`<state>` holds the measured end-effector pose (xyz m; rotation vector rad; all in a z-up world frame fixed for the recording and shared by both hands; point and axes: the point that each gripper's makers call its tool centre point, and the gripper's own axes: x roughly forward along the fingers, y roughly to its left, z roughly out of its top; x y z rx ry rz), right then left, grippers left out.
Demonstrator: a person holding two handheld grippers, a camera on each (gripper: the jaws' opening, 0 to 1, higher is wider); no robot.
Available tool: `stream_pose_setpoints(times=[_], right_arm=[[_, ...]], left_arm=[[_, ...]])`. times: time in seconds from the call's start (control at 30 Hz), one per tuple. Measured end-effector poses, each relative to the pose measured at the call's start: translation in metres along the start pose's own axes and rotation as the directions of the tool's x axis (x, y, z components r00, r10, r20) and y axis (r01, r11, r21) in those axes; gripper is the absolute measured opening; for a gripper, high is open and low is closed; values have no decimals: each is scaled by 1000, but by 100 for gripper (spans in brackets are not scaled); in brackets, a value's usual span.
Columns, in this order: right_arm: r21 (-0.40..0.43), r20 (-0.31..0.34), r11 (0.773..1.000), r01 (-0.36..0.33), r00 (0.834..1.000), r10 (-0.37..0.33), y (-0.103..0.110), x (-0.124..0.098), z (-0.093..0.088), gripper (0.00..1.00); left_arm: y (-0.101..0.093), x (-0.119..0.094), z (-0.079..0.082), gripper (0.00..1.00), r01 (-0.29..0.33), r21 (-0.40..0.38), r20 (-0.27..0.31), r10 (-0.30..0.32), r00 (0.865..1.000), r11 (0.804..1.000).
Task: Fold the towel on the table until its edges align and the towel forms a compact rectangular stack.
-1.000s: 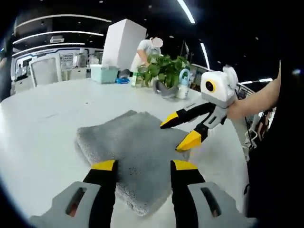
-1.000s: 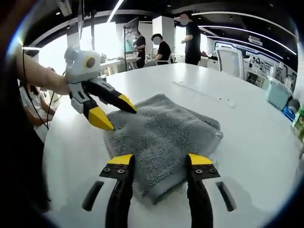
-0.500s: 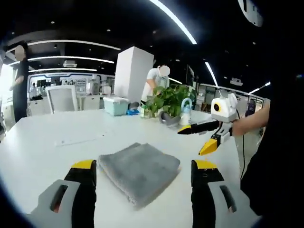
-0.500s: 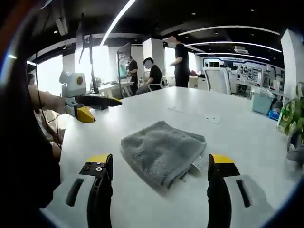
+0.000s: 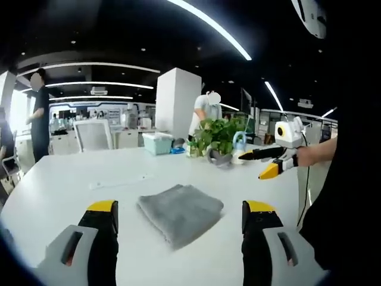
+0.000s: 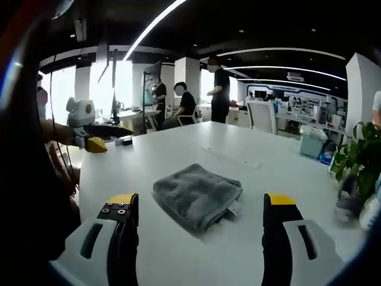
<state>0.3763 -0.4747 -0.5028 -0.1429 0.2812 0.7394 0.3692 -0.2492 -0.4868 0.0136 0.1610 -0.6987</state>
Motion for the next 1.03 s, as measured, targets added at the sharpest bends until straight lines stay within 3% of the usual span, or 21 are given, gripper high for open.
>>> stream_pose_setpoints(times=[0.13, 0.27, 0.43, 0.67, 1.03], right_arm=[[36, 12, 999, 15, 1000, -15, 3, -9, 3, 94], [50, 4, 997, 51, 999, -51, 1, -16, 0, 99], [81, -26, 993, 90, 996, -88, -8, -22, -5, 99], [147, -2, 983, 112, 994, -113, -17, -28, -2, 99], [124, -12, 984, 129, 992, -128, -23, -30, -8, 99]], left_arm=[[13, -8, 4, 96, -66, -14, 21, 66, 998, 998], [13, -14, 4, 99, -83, -22, 21, 83, 996, 996], [12, -17, 8, 100, -102, -52, 51, 105, 993, 993], [-3, -12, 4, 100, -109, -55, 14, 110, 994, 993], [-3, -11, 11, 100, -121, -46, 19, 122, 992, 992]])
